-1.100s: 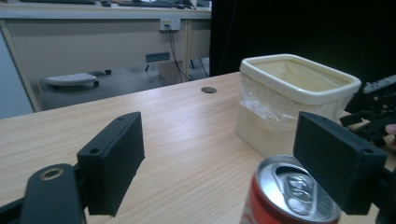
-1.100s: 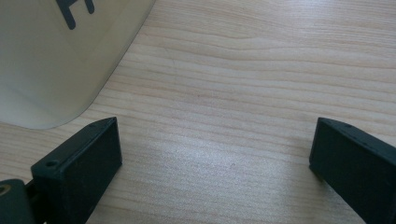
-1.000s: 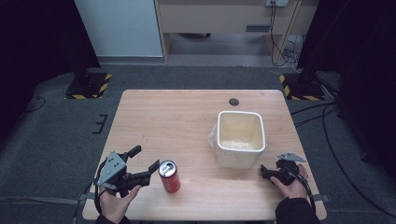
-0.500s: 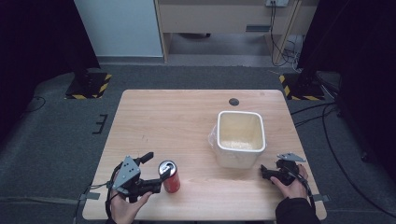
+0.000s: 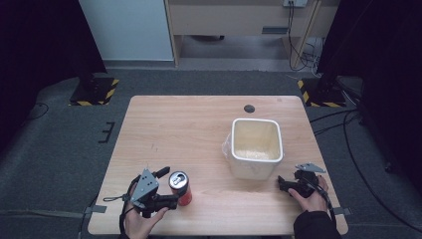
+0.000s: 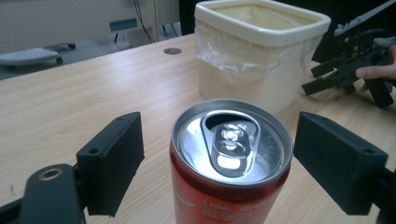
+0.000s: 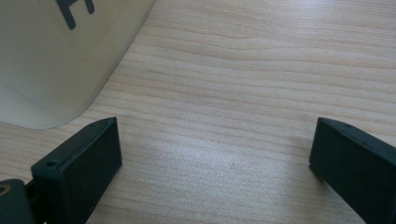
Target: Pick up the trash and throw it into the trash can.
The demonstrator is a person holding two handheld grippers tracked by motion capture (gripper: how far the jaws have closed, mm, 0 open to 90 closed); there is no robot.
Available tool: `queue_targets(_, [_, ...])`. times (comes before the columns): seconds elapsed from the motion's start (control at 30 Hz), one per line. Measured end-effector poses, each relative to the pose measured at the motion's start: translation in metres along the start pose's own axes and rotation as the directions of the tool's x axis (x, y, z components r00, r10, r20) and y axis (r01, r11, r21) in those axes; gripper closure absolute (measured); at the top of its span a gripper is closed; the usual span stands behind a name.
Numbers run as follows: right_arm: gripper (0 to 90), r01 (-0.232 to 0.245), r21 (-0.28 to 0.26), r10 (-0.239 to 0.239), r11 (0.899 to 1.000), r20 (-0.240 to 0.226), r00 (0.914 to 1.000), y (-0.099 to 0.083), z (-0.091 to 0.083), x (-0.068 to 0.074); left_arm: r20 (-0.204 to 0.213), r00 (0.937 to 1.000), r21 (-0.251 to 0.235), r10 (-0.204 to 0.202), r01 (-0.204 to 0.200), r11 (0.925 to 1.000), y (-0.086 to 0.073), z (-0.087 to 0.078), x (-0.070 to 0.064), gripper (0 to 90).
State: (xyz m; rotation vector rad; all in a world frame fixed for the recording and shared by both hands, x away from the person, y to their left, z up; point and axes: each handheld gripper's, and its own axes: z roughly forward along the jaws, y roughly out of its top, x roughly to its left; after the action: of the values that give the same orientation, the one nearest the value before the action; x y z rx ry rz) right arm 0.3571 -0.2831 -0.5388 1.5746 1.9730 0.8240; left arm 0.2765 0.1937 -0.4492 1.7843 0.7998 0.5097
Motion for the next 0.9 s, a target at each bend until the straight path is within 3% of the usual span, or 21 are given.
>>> queue_targets(0.5, [2.5,0.001,0.0,-0.001,1.0,0.0,1.0,0.0,0.0,0.0,-0.001,0.9999,0.057,0.011,-0.011,0.9983,-0.011,0.01,0.001,16.6])
queue_targets(0.9, [2.5,0.0,0.001,0.0,1.0,0.0,1.0,0.0,0.0,0.0,0.009,0.9998,0.094,0.02,-0.021,0.9954,-0.015,0.014,0.002,24.4])
